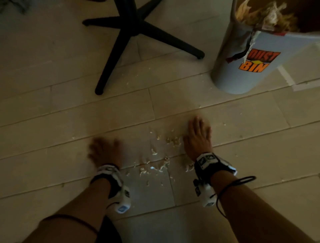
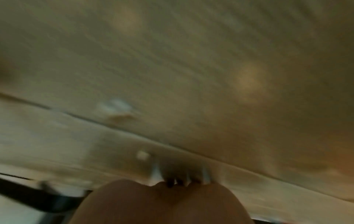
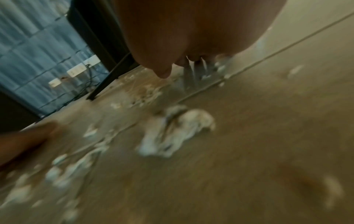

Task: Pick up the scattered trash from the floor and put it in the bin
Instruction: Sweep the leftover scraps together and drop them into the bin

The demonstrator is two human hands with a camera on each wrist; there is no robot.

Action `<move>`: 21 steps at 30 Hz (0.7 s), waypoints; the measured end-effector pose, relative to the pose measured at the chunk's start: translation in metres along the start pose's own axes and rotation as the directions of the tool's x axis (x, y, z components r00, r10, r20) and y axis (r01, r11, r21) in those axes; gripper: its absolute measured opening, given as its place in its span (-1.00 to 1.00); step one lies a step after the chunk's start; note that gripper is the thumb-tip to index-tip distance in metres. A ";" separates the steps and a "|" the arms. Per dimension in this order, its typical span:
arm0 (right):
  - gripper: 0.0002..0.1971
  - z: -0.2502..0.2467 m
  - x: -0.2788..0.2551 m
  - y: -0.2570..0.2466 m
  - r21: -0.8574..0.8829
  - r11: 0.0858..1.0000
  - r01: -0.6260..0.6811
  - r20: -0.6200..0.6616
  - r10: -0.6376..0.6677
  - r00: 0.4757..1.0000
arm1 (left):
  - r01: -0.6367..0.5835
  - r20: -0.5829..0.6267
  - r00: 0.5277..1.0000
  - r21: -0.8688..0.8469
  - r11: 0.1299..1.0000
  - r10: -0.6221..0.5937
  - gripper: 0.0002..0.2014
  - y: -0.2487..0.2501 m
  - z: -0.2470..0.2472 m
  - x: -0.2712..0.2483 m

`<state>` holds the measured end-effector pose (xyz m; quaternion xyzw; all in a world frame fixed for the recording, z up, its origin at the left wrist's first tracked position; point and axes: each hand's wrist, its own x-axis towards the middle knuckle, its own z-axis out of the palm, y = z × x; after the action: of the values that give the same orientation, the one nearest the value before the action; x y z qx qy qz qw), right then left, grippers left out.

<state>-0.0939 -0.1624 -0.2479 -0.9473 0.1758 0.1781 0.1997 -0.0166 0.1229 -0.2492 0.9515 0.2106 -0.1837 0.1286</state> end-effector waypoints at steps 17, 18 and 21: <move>-0.40 -0.053 0.027 0.073 0.158 0.939 -0.306 -0.038 0.316 0.948 | -0.341 0.089 0.938 0.082 0.936 0.334 -0.35 0.063 0.009 -0.005; -0.39 -0.051 0.027 0.072 0.123 0.952 -0.282 -0.038 0.288 0.957 | -0.367 0.123 0.927 0.093 0.925 0.356 -0.34 0.072 0.015 -0.009; -0.39 -0.043 0.032 0.056 0.050 0.986 -0.161 -0.037 0.163 0.986 | -0.567 0.204 0.819 0.151 0.810 0.536 -0.33 0.109 0.045 -0.044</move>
<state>-0.0772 -0.2378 -0.2414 -0.9284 0.2607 0.1701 0.2032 -0.0185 -0.0023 -0.2533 0.9627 -0.1057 -0.2308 0.0935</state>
